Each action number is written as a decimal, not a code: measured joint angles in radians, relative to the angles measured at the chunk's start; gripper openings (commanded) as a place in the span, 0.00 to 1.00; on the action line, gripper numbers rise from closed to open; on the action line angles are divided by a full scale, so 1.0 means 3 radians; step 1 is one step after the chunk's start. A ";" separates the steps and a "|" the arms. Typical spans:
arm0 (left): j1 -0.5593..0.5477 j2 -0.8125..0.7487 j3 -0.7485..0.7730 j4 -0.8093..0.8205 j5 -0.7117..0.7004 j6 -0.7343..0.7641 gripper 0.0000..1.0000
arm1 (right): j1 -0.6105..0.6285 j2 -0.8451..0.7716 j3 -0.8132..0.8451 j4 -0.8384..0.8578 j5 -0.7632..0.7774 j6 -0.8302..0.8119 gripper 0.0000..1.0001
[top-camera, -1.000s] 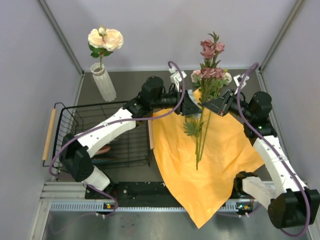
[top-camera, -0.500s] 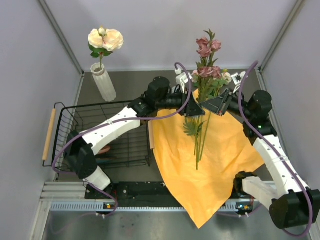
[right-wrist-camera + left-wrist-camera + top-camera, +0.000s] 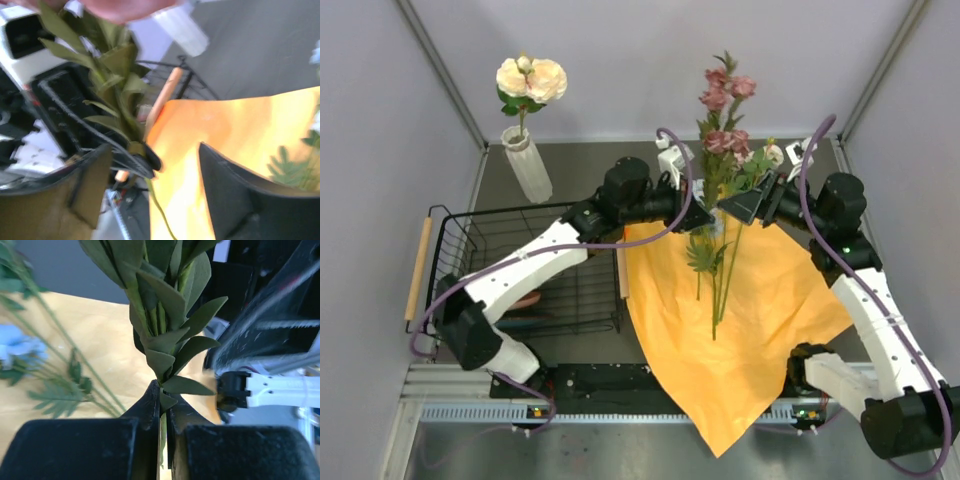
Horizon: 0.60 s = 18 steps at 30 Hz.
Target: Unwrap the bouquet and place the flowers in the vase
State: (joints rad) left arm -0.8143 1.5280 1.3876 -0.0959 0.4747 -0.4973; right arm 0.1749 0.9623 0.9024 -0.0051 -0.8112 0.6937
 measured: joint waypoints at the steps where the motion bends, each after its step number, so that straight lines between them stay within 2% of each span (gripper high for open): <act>1: 0.0006 -0.0080 -0.0027 -0.0043 -0.0081 0.0057 0.00 | -0.0001 -0.0001 0.0092 -0.0160 0.0123 -0.0024 0.88; 5: 0.0028 -0.0534 -0.0053 -0.0245 -0.0604 0.0412 0.00 | -0.0050 -0.0066 0.0402 -0.0671 0.0561 -0.0107 0.94; 8: 0.0045 -0.0958 -0.0055 -0.0342 -0.1080 0.0657 0.00 | -0.0071 -0.0181 0.0563 -0.0941 0.0843 -0.0160 0.94; 13: 0.0174 -0.1695 -0.0186 -0.0275 -0.2193 0.1085 0.00 | -0.0074 -0.0340 0.0718 -0.1167 0.1080 -0.0277 0.94; 15: 0.0421 -0.1911 -0.0286 -0.0202 -0.2494 0.1188 0.00 | -0.0074 -0.0351 0.0726 -0.1205 0.1108 -0.0295 0.94; 18: 0.1027 -0.2075 -0.0356 -0.0104 -0.2782 0.1255 0.00 | -0.0074 -0.0326 0.0725 -0.1269 0.1119 -0.0305 0.94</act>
State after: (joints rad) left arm -0.5060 0.9054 1.2808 -0.1272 -0.3599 -0.1207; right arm 0.1528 0.8646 1.1198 -0.3859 -0.4755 0.6022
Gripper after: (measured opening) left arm 0.036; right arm 0.939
